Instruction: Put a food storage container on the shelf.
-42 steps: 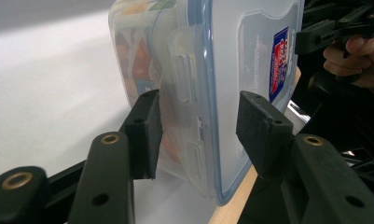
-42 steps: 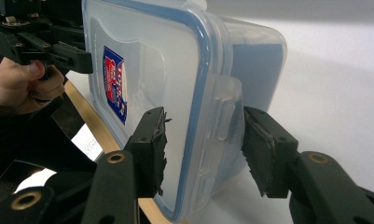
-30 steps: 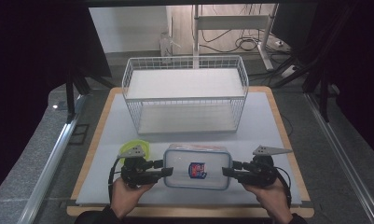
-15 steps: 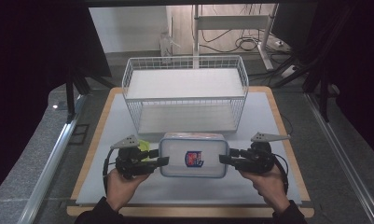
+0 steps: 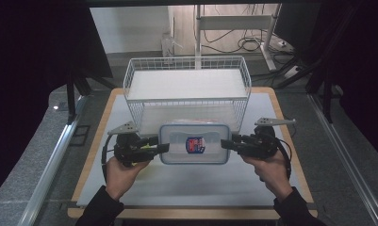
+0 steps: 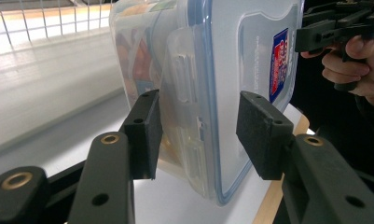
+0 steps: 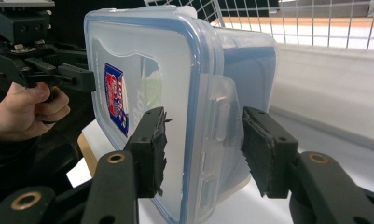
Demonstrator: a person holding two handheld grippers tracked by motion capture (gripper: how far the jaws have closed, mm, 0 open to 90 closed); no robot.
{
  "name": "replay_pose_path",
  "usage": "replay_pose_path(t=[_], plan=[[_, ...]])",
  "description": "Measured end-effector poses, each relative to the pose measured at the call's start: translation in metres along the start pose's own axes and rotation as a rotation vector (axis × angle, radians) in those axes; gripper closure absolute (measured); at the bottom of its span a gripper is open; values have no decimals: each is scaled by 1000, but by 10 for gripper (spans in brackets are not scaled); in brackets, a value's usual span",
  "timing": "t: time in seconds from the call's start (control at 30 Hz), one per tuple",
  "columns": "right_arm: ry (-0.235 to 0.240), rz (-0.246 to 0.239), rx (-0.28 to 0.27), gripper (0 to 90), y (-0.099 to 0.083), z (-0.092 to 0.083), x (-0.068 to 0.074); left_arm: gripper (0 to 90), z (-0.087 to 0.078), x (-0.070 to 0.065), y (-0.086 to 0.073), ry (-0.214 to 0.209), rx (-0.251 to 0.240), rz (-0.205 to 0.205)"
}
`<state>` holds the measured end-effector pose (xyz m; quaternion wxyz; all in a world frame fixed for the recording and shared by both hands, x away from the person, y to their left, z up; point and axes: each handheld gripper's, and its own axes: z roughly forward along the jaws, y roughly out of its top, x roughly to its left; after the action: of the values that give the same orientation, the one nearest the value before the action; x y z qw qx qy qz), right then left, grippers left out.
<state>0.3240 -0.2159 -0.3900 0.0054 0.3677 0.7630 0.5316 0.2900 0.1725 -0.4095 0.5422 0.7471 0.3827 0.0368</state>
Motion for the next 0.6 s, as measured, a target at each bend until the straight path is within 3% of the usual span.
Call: replay_pose_path(t=[0.6], plan=[[23,8,-57,520,55,5,-5,516,-12,15,50,10,-30,0]])
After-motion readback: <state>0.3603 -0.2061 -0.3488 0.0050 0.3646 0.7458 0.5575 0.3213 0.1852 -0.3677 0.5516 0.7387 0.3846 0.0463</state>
